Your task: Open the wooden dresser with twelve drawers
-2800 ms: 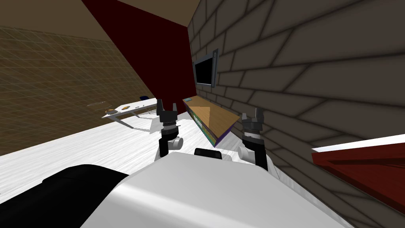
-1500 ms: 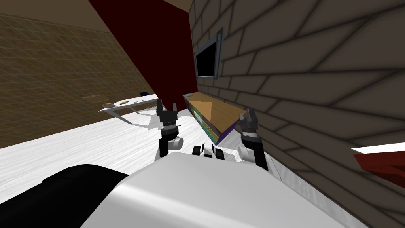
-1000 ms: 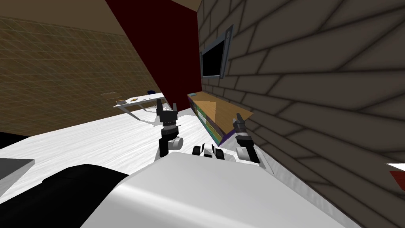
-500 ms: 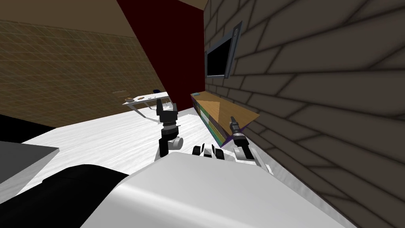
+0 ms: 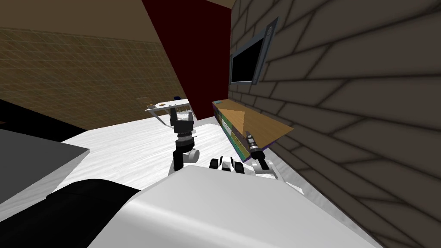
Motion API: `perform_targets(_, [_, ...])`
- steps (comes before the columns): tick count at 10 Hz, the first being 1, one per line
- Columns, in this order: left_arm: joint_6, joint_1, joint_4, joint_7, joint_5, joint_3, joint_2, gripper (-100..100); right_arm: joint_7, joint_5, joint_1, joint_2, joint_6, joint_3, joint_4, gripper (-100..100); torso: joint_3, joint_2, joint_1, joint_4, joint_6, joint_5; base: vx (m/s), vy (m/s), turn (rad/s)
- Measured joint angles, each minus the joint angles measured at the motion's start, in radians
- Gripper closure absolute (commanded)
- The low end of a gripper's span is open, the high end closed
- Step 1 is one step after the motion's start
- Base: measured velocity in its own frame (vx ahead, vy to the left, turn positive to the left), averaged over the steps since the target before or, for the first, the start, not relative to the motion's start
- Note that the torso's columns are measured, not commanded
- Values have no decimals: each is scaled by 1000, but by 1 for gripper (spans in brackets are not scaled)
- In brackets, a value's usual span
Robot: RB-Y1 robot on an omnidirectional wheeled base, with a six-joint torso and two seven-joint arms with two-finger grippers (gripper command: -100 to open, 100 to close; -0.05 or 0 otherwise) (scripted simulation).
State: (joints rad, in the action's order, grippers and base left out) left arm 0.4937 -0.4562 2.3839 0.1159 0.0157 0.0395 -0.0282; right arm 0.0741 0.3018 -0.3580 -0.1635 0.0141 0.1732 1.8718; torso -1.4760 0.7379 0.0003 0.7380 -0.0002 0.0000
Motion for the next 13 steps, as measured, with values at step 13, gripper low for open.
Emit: perform_targets(13, [0, 0, 0, 0, 0, 0, 0, 0, -52, 121, 89, -34, -322, 128, -264, -100, 0, 0, 0, 0, -1, 0, 21, 49, 112])
